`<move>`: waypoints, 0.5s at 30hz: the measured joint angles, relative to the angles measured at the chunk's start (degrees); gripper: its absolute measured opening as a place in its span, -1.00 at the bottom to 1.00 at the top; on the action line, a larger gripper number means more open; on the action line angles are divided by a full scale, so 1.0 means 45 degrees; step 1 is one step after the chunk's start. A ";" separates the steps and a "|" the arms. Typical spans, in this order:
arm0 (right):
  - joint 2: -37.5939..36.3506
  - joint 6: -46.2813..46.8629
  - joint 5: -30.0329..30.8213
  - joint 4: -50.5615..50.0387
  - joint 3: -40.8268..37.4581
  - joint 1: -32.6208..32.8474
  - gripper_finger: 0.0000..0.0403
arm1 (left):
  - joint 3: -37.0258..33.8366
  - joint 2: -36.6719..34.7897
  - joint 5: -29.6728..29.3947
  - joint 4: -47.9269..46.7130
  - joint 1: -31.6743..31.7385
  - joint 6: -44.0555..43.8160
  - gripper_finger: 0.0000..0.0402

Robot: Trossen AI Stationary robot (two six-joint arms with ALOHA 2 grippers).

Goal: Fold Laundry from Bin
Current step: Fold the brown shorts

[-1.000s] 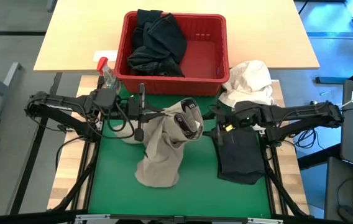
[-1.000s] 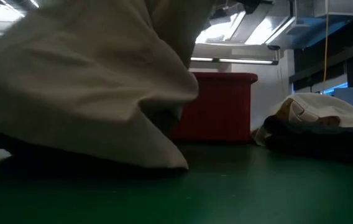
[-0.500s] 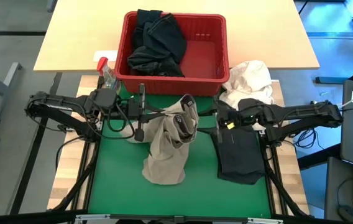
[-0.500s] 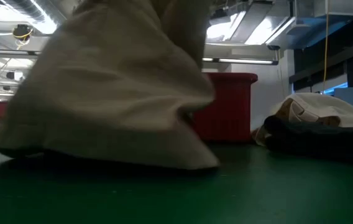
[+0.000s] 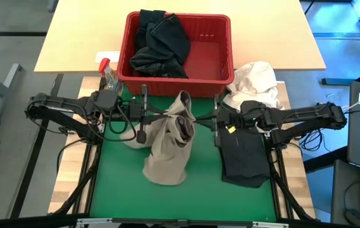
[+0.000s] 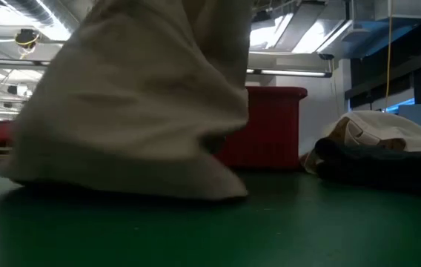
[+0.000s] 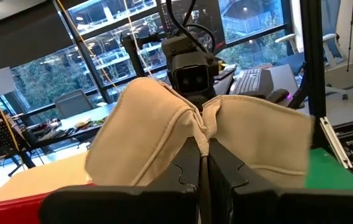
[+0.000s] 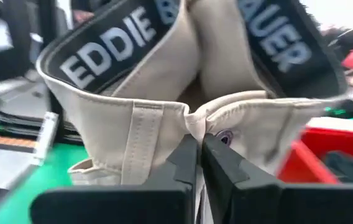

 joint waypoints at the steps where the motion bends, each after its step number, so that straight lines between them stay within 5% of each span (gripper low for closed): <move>1: -0.0152 -0.0316 0.0204 -0.0396 0.0186 0.0000 -0.94 | 0.0000 -0.0096 -0.0079 -0.0027 0.0000 0.0047 -1.00; 15: -0.1183 -0.2404 0.4106 -0.6034 0.3939 0.0000 -0.98 | 0.0024 -0.1460 -0.1905 -0.1416 -0.0005 0.0311 -1.00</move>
